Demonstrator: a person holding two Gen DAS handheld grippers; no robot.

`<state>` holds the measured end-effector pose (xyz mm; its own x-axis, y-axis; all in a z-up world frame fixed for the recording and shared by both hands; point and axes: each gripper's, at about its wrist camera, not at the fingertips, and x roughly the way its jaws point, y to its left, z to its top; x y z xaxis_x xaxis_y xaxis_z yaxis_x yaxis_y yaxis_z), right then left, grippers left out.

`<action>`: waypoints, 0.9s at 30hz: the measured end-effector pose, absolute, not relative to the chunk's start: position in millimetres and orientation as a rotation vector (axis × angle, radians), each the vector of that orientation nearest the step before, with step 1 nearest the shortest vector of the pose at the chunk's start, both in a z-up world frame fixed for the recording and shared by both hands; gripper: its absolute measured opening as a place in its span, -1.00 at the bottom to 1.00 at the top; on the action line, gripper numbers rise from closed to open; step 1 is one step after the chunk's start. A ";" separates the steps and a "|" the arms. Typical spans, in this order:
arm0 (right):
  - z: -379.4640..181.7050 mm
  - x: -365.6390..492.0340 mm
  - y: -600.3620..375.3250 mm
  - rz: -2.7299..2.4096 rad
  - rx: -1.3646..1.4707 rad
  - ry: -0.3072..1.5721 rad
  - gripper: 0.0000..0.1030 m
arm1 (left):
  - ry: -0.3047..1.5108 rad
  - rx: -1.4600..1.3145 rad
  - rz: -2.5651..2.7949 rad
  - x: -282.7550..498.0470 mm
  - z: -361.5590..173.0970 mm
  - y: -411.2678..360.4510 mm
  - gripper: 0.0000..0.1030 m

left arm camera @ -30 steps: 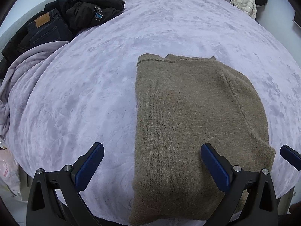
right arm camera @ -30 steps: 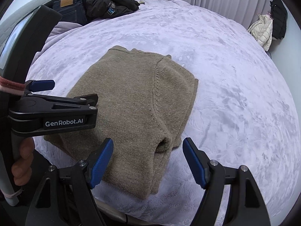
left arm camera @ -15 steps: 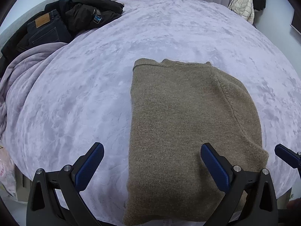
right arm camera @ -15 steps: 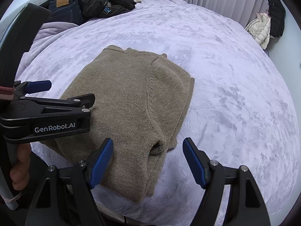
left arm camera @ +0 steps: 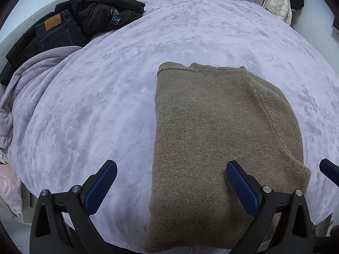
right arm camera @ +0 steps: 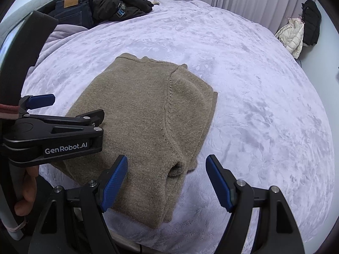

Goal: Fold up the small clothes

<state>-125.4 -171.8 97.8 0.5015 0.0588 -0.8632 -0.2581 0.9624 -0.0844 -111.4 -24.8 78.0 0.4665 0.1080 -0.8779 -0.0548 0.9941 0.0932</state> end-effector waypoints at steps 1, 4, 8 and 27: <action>98.1 -125.9 -171.2 0.195 -0.214 1.029 0.53 | 1.081 0.055 0.103 -111.7 77.9 -24.5 1.00; 98.2 -126.4 -170.1 0.194 -0.218 1.029 0.53 | 1.077 0.051 0.100 -113.2 79.6 -24.6 1.00; 99.1 -127.1 -170.1 0.196 -0.213 1.024 0.53 | 1.043 0.051 0.100 -117.1 87.3 -26.9 1.00; 105.2 -130.7 -184.8 0.199 -0.200 0.988 0.53 | 1.066 0.065 0.089 -118.3 90.7 -40.9 1.00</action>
